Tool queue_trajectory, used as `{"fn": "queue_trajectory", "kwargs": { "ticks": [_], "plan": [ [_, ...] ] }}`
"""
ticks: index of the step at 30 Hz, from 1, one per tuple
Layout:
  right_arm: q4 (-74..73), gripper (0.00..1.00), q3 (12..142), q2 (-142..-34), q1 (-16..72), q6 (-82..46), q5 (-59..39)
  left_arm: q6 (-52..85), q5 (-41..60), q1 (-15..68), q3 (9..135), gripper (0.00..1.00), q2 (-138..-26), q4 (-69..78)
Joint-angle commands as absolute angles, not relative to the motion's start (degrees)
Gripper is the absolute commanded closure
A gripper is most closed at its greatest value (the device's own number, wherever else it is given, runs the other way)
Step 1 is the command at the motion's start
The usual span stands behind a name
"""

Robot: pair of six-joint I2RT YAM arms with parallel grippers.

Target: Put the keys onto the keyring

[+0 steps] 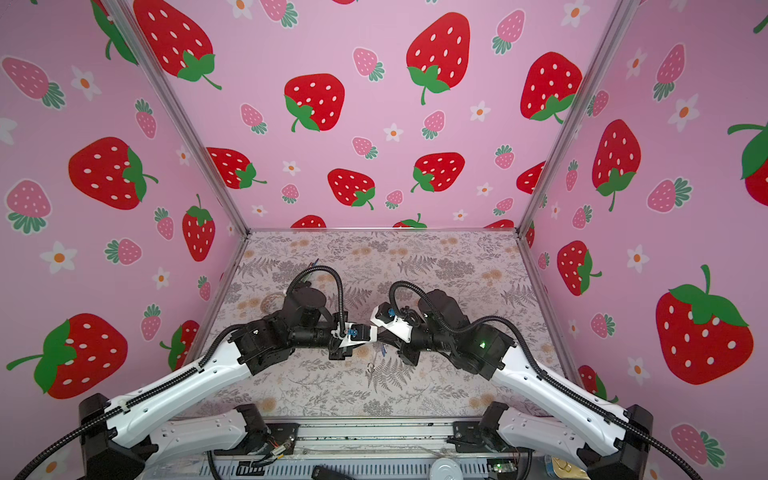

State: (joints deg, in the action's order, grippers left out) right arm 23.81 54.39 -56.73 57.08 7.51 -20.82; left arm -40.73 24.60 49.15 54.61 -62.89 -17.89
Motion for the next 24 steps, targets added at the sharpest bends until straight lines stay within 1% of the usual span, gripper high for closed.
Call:
{"fn": "queue_trajectory", "kwargs": {
  "ticks": [1,2,3,5,8,11,15,20,24],
  "plan": [
    [22.33,1.0,55.86,-56.47,56.98,8.45,-22.76,-41.01,25.89,49.73,57.63,0.95,-63.61,-17.66],
    [22.32,1.0,55.74,-56.44,57.02,8.61,-22.32,-40.42,26.25,49.68,57.61,1.0,-63.66,-17.38],
    [22.49,1.0,55.69,-56.24,57.02,8.81,-21.35,-39.82,26.53,49.64,57.56,1.0,-63.66,-17.03],
    [23.23,0.84,55.76,-55.38,56.95,9.06,-18.17,-38.42,26.72,49.57,57.44,1.0,-63.61,-16.25],
    [23.15,0.73,55.06,-51.11,56.95,7.65,-13.02,-36.36,26.93,49.33,56.56,1.0,-63.13,-14.51],
    [21.18,0.68,51.1,-46.2,56.95,5.61,-10.13,-32.32,27.83,48.2,54.54,1.0,-62.19,-9.88],
    [19.24,0.65,46.93,-42.89,56.98,0.63,-8.53,-26.88,27.86,47.43,52.43,1.0,-61.12,-4.05],
    [11.89,0.62,42.45,-40.46,56.96,-3.47,-9.55,-22.22,27.47,46.76,50.22,1.0,-59.79,1.65],
    [8.68,0.6,40.82,-41.4,57.02,-3.65,-11.24,-20.49,27.34,46.64,49.27,1.0,-59.11,4.21]
  ]
}}
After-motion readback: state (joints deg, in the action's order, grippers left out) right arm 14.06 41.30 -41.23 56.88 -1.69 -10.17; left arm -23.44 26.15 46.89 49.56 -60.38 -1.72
